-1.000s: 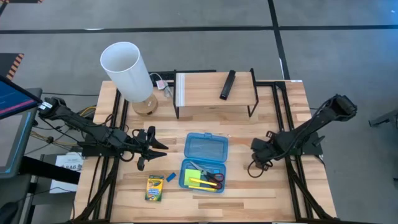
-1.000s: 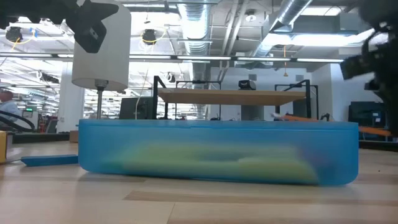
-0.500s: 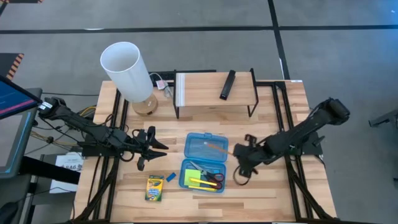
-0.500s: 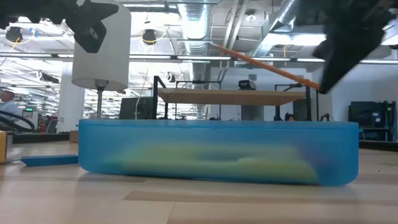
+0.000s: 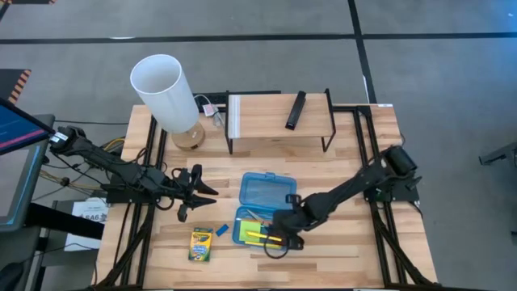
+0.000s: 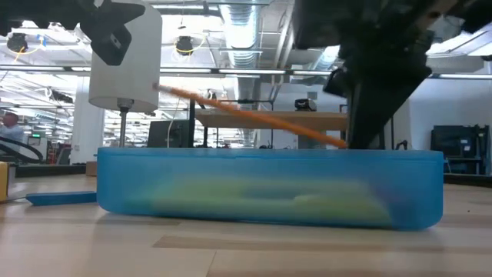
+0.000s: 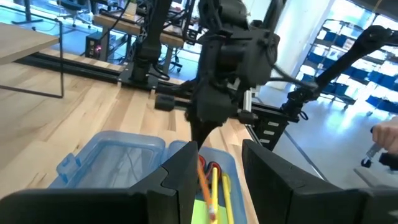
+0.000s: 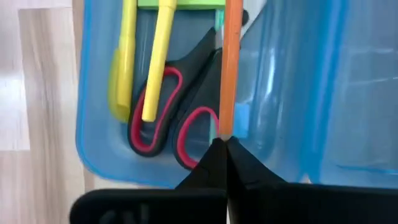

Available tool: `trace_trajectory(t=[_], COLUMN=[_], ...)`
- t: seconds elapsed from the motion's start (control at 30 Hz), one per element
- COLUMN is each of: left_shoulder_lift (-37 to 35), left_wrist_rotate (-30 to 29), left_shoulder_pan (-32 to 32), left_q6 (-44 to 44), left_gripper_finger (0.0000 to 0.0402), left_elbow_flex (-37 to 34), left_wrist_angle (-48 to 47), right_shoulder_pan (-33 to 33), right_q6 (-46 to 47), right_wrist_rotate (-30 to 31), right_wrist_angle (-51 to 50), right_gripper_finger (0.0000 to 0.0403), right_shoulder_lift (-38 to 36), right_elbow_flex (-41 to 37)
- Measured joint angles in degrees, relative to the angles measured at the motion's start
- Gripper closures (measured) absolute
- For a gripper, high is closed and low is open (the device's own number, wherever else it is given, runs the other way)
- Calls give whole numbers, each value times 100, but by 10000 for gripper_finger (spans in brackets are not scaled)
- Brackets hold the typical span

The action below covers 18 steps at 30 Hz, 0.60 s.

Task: Pack school essentials
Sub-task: Put the brown pencil into the blue supply box

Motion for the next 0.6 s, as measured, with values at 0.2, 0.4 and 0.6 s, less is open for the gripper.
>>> trace_trajectory(t=[0.2,0.4,0.6], left_shoulder_lift=[0,0,2], left_wrist_rotate=[68,219,508], left_shoulder_pan=[-2,-2,-2], left_q6=[-2,-63,-327], left_gripper_finger=[288,288,288], left_elbow_flex=[0,0,213], left_wrist_angle=[-11,-35,-506], right_shoulder_pan=[-107,-110,-8], right_q6=[29,44,46], right_wrist_rotate=[-249,-244,516], right_wrist_angle=[-40,-139,-115], right_gripper_finger=[330,256,229], right_shoulder_lift=[182,-51,-603], right_elbow_flex=[150,150,150])
